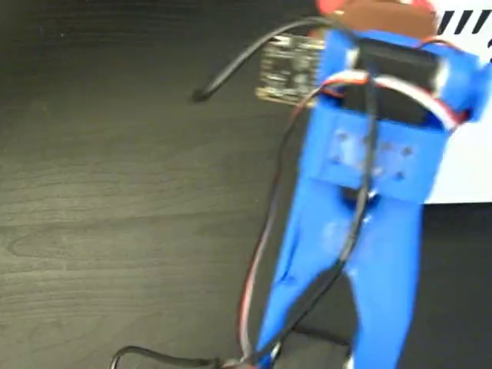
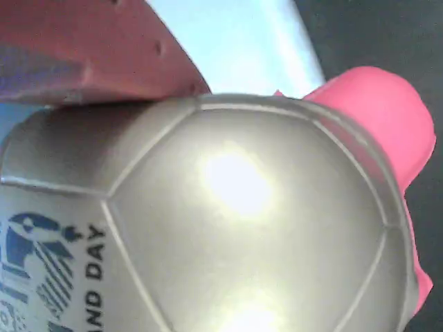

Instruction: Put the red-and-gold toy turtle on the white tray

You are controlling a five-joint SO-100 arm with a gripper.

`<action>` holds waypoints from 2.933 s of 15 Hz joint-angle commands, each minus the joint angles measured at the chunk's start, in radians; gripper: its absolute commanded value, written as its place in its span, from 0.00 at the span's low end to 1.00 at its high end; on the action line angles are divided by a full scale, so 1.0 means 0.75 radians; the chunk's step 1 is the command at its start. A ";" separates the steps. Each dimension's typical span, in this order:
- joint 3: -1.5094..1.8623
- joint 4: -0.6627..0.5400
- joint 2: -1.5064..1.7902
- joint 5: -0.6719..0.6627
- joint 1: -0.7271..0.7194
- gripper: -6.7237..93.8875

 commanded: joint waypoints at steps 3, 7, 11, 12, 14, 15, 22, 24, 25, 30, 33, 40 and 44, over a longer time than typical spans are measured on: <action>-0.145 -0.051 -0.219 -0.043 0.164 0.07; -0.325 -0.053 -0.454 0.025 0.192 0.07; -0.425 -0.090 -0.550 0.078 0.219 0.08; -0.430 -0.112 -0.565 0.088 0.233 0.09; -0.444 -0.127 -0.589 0.084 0.262 0.14; -0.444 -0.143 -0.593 0.086 0.282 0.16; -0.337 -0.205 -0.626 -0.027 0.319 0.62; -0.323 -0.207 -0.628 -0.027 0.319 0.62; -0.321 -0.207 -0.628 -0.027 0.319 0.62; -0.319 -0.207 -0.603 -0.004 0.313 0.59; -0.337 -0.245 -0.493 0.102 0.305 0.28; 0.057 -0.724 0.067 0.305 0.100 0.07; 0.640 -1.086 0.452 0.335 -0.162 0.07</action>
